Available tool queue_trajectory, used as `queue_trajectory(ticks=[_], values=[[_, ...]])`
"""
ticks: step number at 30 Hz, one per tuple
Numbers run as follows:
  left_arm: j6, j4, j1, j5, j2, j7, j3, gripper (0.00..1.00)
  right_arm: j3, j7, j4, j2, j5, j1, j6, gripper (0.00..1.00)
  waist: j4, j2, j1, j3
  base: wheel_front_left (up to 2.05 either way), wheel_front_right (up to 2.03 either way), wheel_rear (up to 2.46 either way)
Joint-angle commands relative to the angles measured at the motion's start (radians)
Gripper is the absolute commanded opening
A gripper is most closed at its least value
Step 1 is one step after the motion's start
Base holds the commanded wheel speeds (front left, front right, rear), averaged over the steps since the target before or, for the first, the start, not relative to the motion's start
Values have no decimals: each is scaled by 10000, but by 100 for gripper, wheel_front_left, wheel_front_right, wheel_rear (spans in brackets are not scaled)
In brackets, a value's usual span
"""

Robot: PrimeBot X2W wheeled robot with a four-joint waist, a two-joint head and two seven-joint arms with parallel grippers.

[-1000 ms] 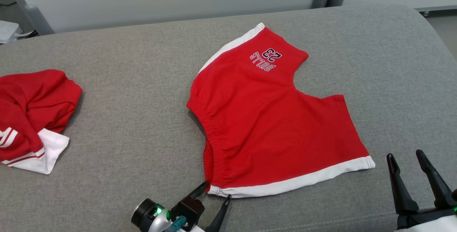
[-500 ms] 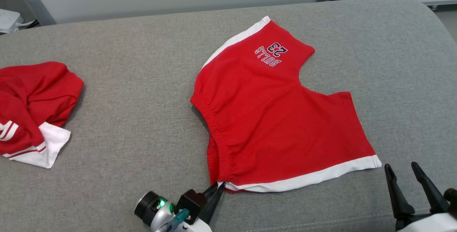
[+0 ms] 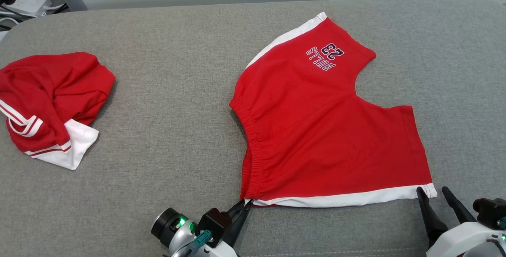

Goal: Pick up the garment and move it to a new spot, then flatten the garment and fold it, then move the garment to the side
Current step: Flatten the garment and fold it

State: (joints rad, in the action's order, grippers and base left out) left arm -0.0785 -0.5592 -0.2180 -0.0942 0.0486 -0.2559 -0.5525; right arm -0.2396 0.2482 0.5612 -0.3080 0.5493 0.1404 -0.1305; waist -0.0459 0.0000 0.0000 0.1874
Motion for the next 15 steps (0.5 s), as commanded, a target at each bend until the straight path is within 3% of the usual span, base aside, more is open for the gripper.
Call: queue_trajectory(ticks=[1,4,6,10,11,12,15], values=[[-24,242,-397,68,40,-59,279,0,-239,136,-33,-268,76,155,-2,94,43,0,0,12,0,0,0],[-49,277,-387,57,37,-59,271,0,-389,136,253,-285,250,220,-2,84,85,0,0,37,0,0,0],[-58,299,-387,70,35,-59,263,0,-458,136,418,-275,381,250,-2,55,99,0,0,50,0,0,0],[-76,324,-411,117,32,-59,220,0,-621,136,583,-289,446,304,-2,33,91,0,0,64,0,0,0],[-79,334,-415,115,31,-59,226,0,-653,136,596,-291,462,322,-2,20,73,0,0,63,0,0,0],[-85,333,-416,116,31,-59,225,0,-687,136,614,-291,483,336,-2,0,53,0,0,62,0,0,0],[-92,320,-440,146,30,-59,227,0,-779,136,645,-312,543,394,-2,0,-13,0,0,76,0,0,0]])
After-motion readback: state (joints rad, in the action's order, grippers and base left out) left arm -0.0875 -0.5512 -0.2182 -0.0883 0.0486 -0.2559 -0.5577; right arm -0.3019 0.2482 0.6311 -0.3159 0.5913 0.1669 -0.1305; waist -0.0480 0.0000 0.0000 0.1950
